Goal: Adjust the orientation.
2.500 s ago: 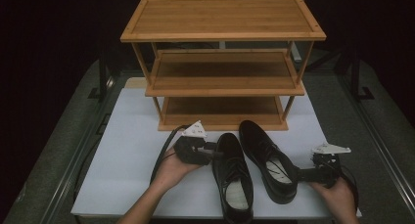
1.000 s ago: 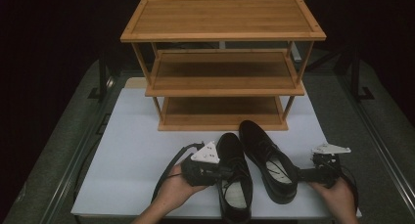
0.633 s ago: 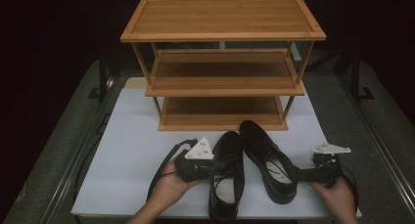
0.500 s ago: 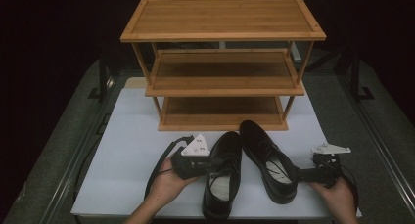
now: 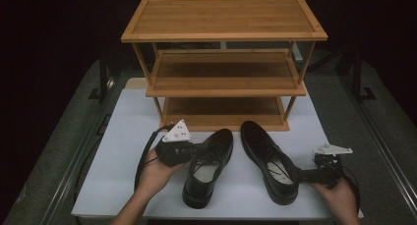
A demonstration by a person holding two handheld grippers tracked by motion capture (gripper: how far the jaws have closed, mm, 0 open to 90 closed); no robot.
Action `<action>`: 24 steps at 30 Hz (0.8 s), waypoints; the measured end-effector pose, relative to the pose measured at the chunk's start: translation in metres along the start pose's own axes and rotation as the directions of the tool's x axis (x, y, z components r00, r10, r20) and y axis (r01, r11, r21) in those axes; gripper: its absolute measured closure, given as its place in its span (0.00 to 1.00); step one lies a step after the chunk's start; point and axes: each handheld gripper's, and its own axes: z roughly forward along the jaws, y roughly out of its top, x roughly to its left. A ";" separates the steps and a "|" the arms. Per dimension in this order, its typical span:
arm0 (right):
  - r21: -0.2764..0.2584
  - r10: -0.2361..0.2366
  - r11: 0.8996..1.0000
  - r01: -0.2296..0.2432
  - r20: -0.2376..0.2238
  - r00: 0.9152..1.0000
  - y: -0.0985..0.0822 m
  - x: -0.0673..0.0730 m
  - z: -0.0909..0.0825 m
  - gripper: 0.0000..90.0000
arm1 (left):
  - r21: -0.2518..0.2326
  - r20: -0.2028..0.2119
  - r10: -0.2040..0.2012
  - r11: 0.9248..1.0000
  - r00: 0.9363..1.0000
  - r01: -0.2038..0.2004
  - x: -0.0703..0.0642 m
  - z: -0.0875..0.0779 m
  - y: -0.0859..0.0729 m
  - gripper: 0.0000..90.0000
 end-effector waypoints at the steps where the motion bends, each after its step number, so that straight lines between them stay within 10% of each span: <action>1: 0.001 0.001 1.000 -0.001 0.000 1.000 0.000 0.000 0.000 0.00 | -0.004 -0.009 -0.001 1.000 1.000 0.001 0.003 -0.001 -0.001 0.99; 24: 0.001 0.001 1.000 -0.001 -0.001 1.000 0.000 0.000 0.000 0.00 | -0.051 -0.116 -0.061 0.997 0.991 0.055 0.026 -0.033 -0.014 0.99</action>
